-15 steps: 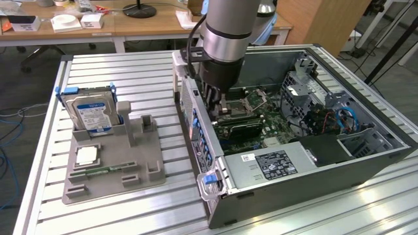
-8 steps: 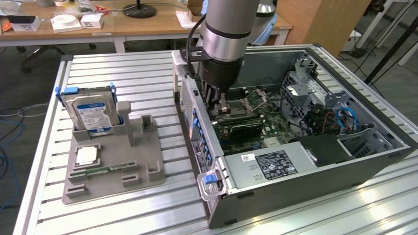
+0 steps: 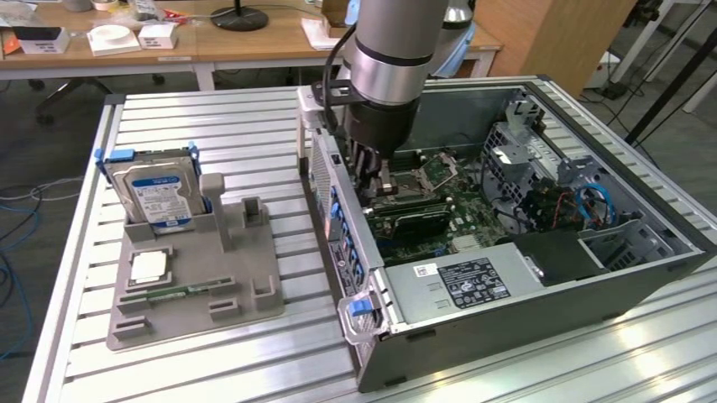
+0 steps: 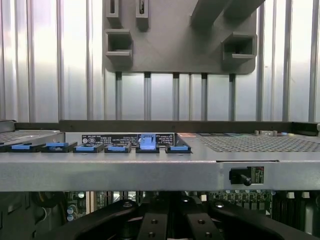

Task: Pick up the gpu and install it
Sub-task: 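Press down on the gpu until it lock into place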

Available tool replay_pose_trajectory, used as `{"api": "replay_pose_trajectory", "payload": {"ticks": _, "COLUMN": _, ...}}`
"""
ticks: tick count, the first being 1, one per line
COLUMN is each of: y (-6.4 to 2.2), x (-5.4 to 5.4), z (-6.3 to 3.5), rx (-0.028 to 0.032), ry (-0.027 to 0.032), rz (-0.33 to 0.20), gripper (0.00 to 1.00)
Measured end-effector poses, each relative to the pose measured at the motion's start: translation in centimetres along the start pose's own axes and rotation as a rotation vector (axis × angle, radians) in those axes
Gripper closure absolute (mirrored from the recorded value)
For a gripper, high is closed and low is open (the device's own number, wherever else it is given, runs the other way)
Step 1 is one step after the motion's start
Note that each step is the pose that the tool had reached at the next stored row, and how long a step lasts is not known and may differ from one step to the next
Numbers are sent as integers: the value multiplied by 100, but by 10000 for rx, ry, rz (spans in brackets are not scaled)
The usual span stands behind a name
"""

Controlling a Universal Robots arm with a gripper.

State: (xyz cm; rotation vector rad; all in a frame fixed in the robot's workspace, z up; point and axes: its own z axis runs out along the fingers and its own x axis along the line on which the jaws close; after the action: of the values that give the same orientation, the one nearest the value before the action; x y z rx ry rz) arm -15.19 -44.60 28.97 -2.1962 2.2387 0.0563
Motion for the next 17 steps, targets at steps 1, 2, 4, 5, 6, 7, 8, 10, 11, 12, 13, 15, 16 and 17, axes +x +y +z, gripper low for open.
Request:
{"api": "replay_pose_trajectory", "payload": {"ticks": 1, "y": -8, "x": 0, "z": 1, "rx": 0, "ry": 0, "rz": 1, "gripper": 89}}
{"api": "replay_pose_trajectory", "payload": {"ticks": 2, "y": -16, "x": 1, "z": 1, "rx": 0, "ry": 2, "rz": 1, "gripper": 89}}
{"api": "replay_pose_trajectory", "payload": {"ticks": 4, "y": -19, "x": 9, "z": 4, "rx": 1, "ry": 48, "rz": 2, "gripper": 89}}
{"api": "replay_pose_trajectory", "payload": {"ticks": 5, "y": -19, "x": 12, "z": 7, "rx": 1, "ry": 87, "rz": 3, "gripper": 89}}
{"api": "replay_pose_trajectory", "payload": {"ticks": 6, "y": -20, "x": 16, "z": 11, "rx": 3, "ry": 124, "rz": 3, "gripper": 89}}
{"api": "replay_pose_trajectory", "payload": {"ticks": 7, "y": -20, "x": 20, "z": 16, "rx": 4, "ry": 153, "rz": 4, "gripper": 89}}
{"api": "replay_pose_trajectory", "payload": {"ticks": 8, "y": -20, "x": 23, "z": 21, "rx": 4, "ry": 182, "rz": 4, "gripper": 89}}
{"api": "replay_pose_trajectory", "payload": {"ticks": 10, "y": -19, "x": 29, "z": 29, "rx": 4, "ry": 235, "rz": 4, "gripper": 89}}
{"api": "replay_pose_trajectory", "payload": {"ticks": 11, "y": -12, "x": 29, "z": 35, "rx": 5, "ry": 257, "rz": 5, "gripper": 89}}
{"api": "replay_pose_trajectory", "payload": {"ticks": 12, "y": 6, "x": 30, "z": 40, "rx": 4, "ry": 267, "rz": 6, "gripper": 89}}
{"api": "replay_pose_trajectory", "payload": {"ticks": 13, "y": 23, "x": 30, "z": 47, "rx": 9, "ry": 266, "rz": 8, "gripper": 89}}
{"api": "replay_pose_trajectory", "payload": {"ticks": 15, "y": 51, "x": 31, "z": 54, "rx": 11, "ry": 265, "rz": 14, "gripper": 89}}
{"api": "replay_pose_trajectory", "payload": {"ticks": 16, "y": 64, "x": 31, "z": 57, "rx": 13, "ry": 265, "rz": 20, "gripper": 89}}
{"api": "replay_pose_trajectory", "payload": {"ticks": 17, "y": 72, "x": 30, "z": 58, "rx": 12, "ry": 266, "rz": 27, "gripper": 89}}
